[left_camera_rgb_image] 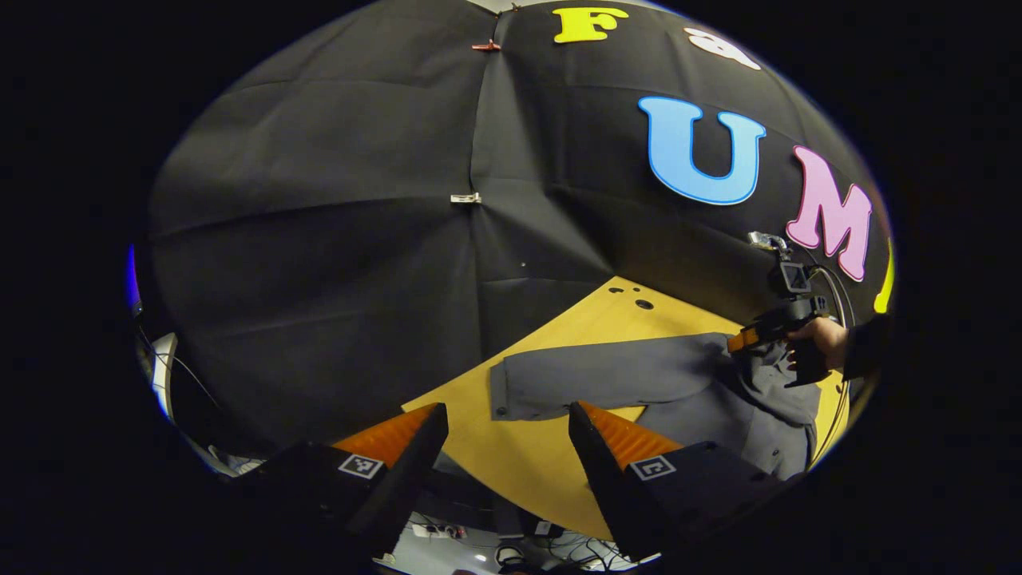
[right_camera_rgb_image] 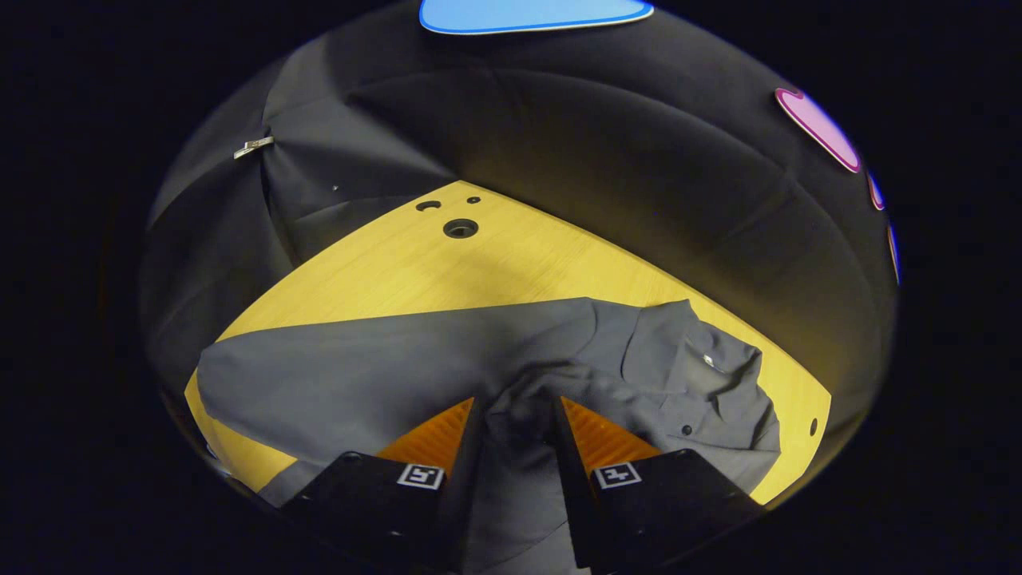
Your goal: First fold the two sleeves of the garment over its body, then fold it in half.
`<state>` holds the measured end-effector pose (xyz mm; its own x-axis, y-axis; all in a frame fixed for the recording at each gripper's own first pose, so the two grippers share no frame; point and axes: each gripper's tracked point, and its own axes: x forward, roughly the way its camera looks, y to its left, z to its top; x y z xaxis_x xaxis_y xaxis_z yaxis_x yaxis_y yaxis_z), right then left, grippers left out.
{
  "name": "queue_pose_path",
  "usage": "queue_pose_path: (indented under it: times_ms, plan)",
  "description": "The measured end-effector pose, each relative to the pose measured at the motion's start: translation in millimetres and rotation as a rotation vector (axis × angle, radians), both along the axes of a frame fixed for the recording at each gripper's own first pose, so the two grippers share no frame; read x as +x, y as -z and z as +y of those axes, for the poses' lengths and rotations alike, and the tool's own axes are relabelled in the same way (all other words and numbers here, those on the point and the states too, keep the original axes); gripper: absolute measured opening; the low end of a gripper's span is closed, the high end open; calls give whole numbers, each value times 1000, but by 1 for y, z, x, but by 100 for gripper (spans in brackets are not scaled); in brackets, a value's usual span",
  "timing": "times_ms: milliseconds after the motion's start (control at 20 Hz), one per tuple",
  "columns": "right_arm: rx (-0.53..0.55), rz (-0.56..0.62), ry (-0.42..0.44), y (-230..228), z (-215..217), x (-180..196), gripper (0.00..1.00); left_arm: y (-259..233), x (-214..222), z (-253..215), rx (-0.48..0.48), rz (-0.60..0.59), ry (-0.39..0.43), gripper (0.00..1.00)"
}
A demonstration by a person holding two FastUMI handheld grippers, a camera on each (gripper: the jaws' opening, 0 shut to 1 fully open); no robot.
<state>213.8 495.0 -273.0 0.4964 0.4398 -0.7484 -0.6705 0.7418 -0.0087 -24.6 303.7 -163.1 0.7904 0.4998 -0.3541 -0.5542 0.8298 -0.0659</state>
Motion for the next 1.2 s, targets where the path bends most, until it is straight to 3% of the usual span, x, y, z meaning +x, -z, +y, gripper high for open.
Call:
queue_pose_path:
  times_ms: [50,200,250,300,650,700,750,1200]
  plan:
    - [16,1,-6,-2,4,-5,54,3,2,3,-6,2,-3,96]
    - [63,12,1,-23,-6,-32,91,6,19,16,-6,10,-2,96]
    - [86,10,11,-31,-12,-41,92,11,26,22,-5,25,-5,96]
    - [99,3,19,-39,-22,-50,100,17,36,26,-14,39,-2,96]
    - [110,-79,76,-89,-109,-80,98,56,101,58,-108,87,-18,96]
    - [119,-78,88,-96,-121,-85,98,63,109,63,-112,100,-23,92]
    - [125,-79,100,-101,-133,-90,98,73,116,68,-115,115,-28,96]
    - [79,-107,211,-125,-239,-144,98,133,166,83,-156,237,-26,96]
